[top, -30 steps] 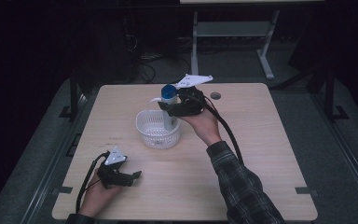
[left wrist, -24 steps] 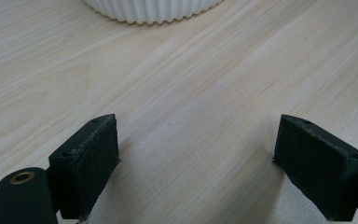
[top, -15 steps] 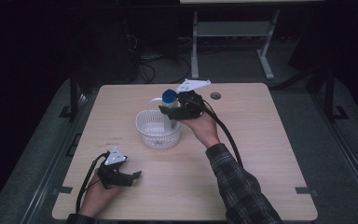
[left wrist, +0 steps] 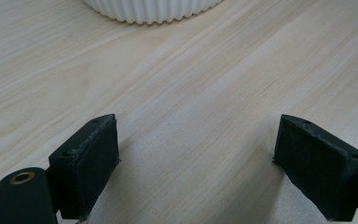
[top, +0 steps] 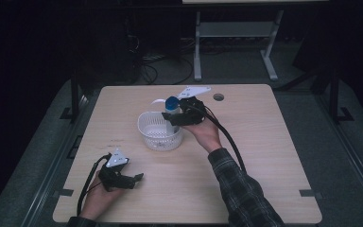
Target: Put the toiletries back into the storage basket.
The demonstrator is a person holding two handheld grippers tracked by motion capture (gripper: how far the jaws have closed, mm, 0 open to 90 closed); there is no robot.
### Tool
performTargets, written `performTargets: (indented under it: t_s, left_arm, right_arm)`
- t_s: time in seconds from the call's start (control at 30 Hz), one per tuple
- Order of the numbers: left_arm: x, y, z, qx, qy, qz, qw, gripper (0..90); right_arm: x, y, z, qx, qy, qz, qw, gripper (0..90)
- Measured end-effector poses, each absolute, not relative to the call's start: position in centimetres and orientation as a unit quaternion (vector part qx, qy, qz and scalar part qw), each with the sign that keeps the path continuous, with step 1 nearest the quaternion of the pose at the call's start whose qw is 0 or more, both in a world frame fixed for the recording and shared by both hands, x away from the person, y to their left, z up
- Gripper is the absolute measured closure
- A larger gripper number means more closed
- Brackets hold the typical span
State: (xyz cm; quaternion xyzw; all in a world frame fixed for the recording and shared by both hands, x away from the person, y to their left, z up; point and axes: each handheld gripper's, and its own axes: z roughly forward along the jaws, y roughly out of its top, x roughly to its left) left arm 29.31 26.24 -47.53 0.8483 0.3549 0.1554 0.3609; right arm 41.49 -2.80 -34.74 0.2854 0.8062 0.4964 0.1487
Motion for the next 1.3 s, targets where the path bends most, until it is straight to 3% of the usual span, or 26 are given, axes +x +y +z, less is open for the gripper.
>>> performTargets:
  t_s: [1.3]
  left_arm:
    - [29.3,26.2,-47.5,0.848,0.356,0.155,0.362,12.9]
  right_arm:
    - [42.3,-2.2,-38.2,0.300,0.832,0.444,0.143,33.2]
